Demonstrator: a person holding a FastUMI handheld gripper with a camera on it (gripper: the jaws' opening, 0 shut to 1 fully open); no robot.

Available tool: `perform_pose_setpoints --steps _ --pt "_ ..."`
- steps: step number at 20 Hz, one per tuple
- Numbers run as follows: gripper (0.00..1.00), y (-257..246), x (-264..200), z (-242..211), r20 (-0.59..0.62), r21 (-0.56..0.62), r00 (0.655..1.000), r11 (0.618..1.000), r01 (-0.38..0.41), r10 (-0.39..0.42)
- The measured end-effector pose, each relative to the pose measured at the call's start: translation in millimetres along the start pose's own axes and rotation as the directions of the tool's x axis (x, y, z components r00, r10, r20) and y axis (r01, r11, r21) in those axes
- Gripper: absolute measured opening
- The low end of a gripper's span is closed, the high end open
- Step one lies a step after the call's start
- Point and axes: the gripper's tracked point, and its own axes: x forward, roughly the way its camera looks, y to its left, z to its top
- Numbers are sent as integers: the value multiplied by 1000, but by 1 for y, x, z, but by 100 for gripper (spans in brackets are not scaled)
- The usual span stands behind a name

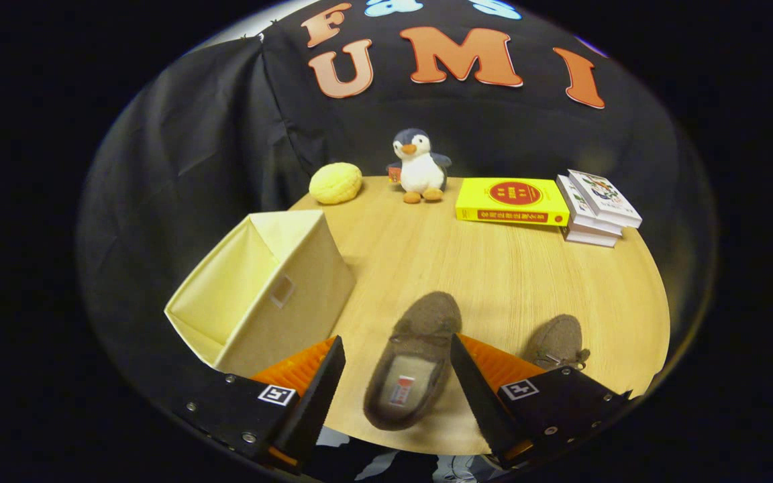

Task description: Open the storage box then place both shoes into the box .Put the left shoe in first, then the right shoe, with the right side of both shoes facing outward in a uniform manner.

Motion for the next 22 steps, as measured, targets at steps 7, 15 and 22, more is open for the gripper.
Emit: perform_pose_setpoints --steps 7,15,22 --pt "80 -34 47 -43 -88 -35 992 995 92 -94" --pt "40 -46 96 -54 -171 32 980 994 108 -101" --pt "5 -33 88 -58 -230 169 973 984 59 -18"
